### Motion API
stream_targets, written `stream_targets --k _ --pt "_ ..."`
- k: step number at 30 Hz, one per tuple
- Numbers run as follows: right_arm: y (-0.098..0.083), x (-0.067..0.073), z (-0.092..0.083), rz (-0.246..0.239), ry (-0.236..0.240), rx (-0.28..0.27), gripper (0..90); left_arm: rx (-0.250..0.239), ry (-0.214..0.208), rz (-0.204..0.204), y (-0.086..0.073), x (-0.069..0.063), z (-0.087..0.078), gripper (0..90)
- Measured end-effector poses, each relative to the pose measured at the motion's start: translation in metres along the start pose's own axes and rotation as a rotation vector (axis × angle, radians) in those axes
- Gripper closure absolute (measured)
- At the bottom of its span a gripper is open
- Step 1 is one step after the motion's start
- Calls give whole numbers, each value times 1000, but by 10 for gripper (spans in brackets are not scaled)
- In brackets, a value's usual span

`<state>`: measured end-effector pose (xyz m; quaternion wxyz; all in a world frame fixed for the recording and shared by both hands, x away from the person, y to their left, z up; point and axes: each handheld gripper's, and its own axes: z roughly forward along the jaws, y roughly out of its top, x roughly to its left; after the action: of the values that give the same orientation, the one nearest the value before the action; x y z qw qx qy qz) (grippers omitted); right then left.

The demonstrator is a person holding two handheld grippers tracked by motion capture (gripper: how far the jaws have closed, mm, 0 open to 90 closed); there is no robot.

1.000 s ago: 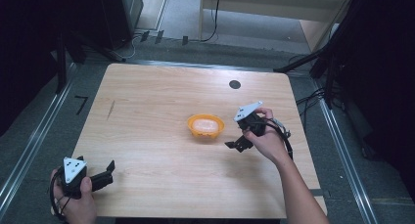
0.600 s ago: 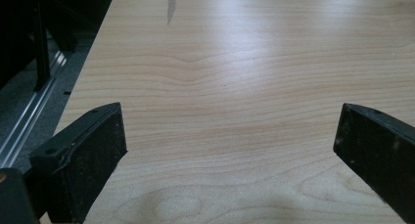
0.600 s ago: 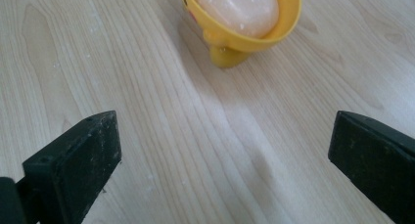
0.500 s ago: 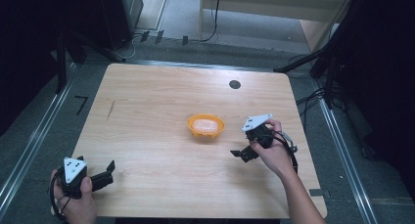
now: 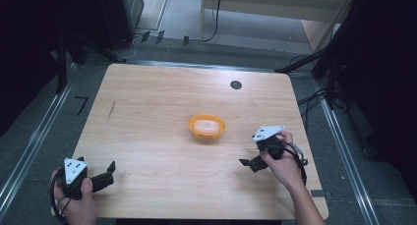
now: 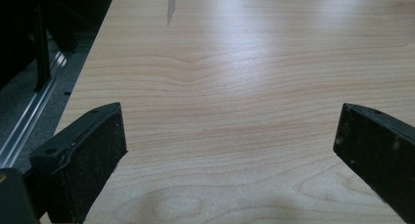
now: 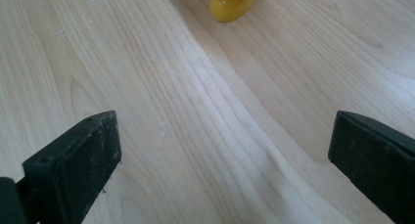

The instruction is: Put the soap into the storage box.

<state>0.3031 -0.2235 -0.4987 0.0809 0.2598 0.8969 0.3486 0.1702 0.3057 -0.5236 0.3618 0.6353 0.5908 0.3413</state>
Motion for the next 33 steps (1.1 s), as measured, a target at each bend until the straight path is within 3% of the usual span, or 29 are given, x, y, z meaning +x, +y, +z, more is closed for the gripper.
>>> stream_targets --k 7,20,33 --pt "-22 2 -10 37 -20 -2 0 -1 0 1 0 0 0 0" --pt "-58 3 -30 107 -50 -55 0 -3 0 3 0 0 0 0" --pt "-87 7 -39 148 -82 -76 0 -5 2 4 0 -1 0 0"
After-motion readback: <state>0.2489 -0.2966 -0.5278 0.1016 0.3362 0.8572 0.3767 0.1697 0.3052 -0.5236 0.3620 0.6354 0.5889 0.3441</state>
